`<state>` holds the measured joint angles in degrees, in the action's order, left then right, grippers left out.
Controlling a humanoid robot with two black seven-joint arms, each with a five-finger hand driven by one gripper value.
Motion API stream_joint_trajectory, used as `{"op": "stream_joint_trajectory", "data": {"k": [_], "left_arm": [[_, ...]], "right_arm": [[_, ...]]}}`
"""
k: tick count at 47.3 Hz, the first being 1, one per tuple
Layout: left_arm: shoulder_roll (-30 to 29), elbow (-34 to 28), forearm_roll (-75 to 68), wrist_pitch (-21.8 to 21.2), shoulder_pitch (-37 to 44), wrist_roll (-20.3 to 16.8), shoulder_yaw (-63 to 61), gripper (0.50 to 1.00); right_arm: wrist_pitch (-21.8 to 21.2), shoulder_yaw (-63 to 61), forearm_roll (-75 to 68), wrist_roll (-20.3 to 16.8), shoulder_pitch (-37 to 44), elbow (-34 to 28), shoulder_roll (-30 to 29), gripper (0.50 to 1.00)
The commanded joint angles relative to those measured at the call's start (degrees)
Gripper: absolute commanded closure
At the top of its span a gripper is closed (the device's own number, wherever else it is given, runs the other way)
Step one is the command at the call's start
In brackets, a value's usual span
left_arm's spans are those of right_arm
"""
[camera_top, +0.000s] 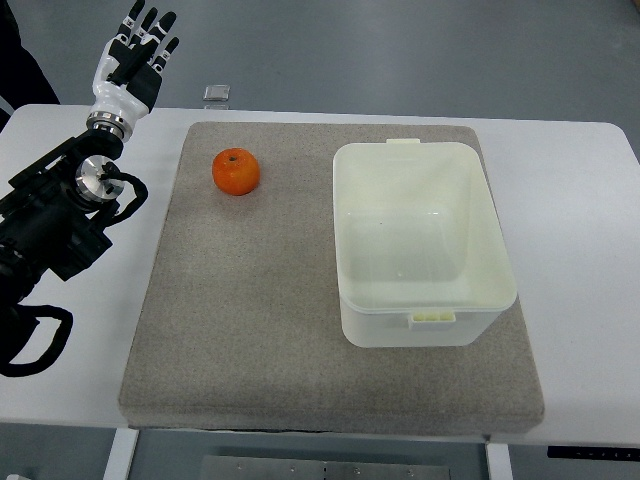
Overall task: Put orange in box with left hand
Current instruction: 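Swing the left hand over the mat toward the orange, fingers open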
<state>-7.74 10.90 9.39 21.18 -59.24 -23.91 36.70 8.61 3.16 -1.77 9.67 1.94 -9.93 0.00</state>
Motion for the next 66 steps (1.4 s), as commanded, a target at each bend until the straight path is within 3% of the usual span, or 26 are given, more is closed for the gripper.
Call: {"op": "stream_joint_trajectory", "data": {"k": [1, 6, 27, 51, 59, 66], "left_arm": [[-0.08, 0.00, -0.16, -0.09, 0.00, 0.00, -0.22, 0.508], [0.01, 0.00, -0.25, -0.53, 0.00, -1.58, -0.40, 0.510], [-1.57, 0.09, -1.39, -0.44, -0.88, -1.05, -1.71, 0.510], [-7.64, 0.09, -10.71, 0.79, -6.06, -0.96, -23.06, 0.510], [-8.69, 0.27, -17.81, 4.65, -8.87, -1.05, -36.77, 0.510], [-9.22, 0.27, -30.02, 8.25, -10.89, -1.75, -41.62, 0.512]], "right_arm": [[0.00, -0.08, 0.01, 0.00, 0.00, 0.00, 0.00, 0.574], [0.00, 0.00, 0.01, 0.00, 0.00, 0.00, 0.00, 0.574], [0.00, 0.00, 0.01, 0.00, 0.00, 0.00, 0.00, 0.574], [0.00, 0.00, 0.01, 0.00, 0.00, 0.00, 0.00, 0.574], [0.00, 0.00, 0.01, 0.00, 0.00, 0.00, 0.00, 0.574], [0.00, 0.00, 0.01, 0.00, 0.00, 0.00, 0.00, 0.574]]}}
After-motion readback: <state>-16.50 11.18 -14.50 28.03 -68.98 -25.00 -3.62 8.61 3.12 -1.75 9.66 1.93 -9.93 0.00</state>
